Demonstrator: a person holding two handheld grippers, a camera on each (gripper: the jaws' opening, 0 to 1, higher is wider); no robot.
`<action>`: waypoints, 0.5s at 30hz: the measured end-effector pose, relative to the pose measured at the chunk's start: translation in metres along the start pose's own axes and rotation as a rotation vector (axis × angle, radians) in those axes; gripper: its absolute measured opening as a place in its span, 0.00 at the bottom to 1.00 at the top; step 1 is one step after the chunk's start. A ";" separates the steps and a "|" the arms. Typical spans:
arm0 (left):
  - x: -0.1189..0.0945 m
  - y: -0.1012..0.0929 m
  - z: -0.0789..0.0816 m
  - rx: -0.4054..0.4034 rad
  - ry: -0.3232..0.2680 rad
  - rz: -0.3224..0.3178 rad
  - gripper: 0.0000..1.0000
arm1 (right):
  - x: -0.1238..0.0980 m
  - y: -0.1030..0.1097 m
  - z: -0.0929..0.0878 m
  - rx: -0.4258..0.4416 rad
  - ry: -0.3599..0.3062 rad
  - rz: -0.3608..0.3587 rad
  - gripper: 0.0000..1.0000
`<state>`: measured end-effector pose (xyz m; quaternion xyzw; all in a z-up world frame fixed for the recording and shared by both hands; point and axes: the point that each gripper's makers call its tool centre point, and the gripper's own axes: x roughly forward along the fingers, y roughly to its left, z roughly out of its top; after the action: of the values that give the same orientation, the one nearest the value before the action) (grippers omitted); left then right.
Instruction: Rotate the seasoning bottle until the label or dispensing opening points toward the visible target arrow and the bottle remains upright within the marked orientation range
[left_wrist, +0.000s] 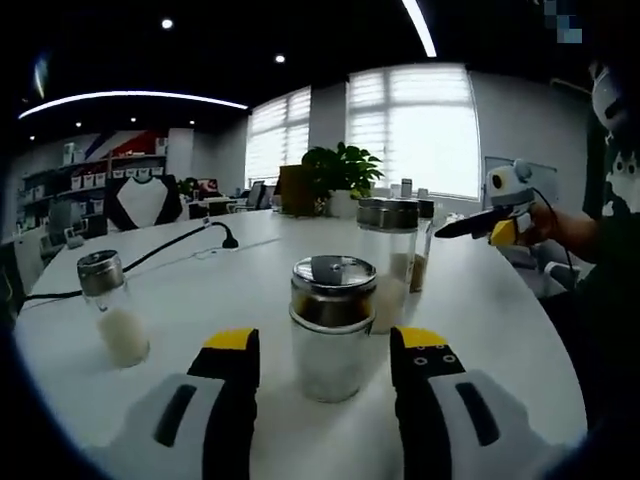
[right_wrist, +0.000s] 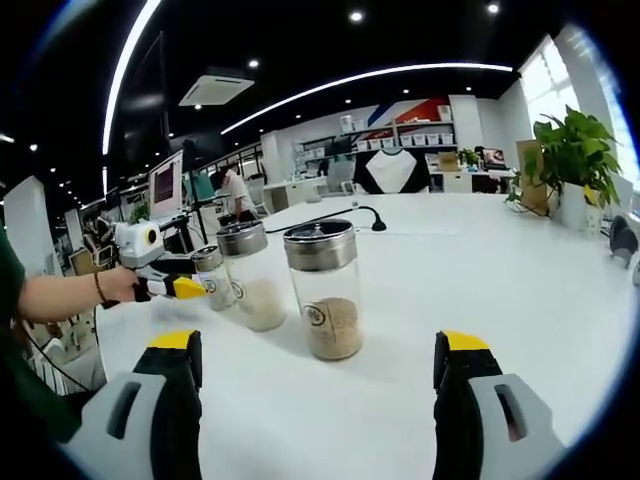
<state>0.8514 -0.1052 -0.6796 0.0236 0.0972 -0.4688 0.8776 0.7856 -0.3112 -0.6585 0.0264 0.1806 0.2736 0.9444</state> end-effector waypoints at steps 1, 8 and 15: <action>-0.001 -0.001 -0.002 -0.016 0.004 0.014 0.57 | 0.000 0.000 0.000 0.001 0.000 0.001 0.99; -0.008 0.004 -0.008 -0.055 0.010 0.160 0.58 | 0.000 0.000 0.000 0.002 0.003 0.000 0.99; -0.011 0.002 -0.002 -0.094 -0.003 0.268 0.58 | 0.001 0.000 0.000 0.002 0.005 0.005 0.99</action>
<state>0.8467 -0.0943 -0.6797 -0.0055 0.1136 -0.3421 0.9327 0.7860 -0.3107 -0.6583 0.0268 0.1832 0.2757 0.9432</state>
